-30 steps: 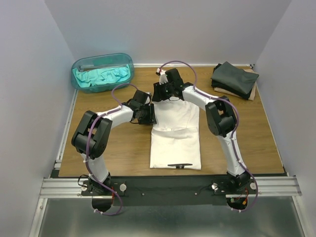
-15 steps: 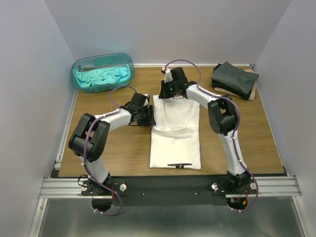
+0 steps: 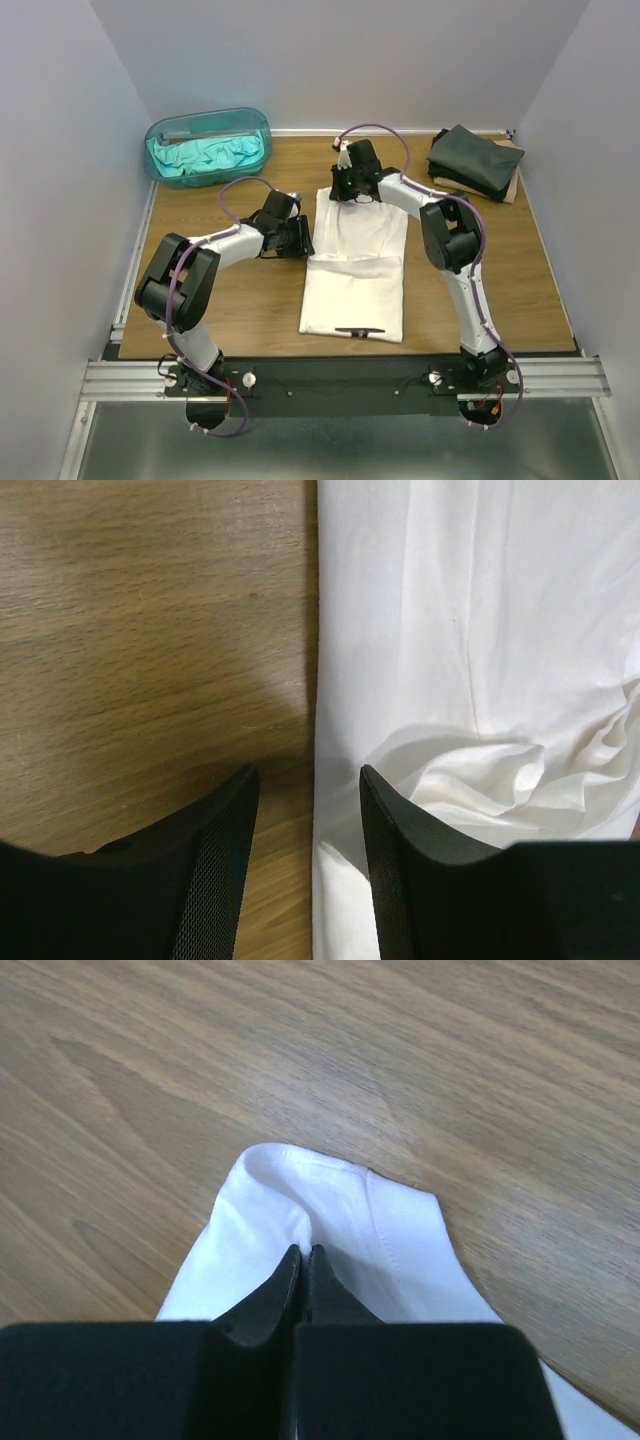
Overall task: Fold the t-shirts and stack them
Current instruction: Fold the tshirt
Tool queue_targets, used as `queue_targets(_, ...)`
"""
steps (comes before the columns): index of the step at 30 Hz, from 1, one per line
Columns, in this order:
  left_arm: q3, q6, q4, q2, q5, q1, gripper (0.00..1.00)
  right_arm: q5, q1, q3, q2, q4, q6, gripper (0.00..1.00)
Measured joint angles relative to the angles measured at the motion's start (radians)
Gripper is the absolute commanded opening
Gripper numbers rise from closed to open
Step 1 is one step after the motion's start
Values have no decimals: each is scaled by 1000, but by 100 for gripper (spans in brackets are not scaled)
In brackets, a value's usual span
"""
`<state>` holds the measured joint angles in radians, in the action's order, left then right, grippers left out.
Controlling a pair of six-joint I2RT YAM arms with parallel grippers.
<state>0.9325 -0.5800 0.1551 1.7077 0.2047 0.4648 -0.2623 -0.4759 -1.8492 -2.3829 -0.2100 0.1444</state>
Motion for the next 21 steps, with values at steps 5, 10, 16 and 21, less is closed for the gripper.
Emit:
queue_targets(5, 0, -2, 0, 0, 0, 0, 54, 36, -1, 3, 3, 10, 10, 44)
queue_targets(10, 2, -3, 6, -2, -3, 0, 54, 43, -2, -7, 2, 21, 17, 63)
queue_targets(16, 76, 19, 101, -2, -21, 0, 56, 43, -2, -19, 4, 18, 14, 78)
queue_targets(21, 224, 55, 171, -3, -68, 0, 57, 44, 3, -37, 20, 0, 11, 93)
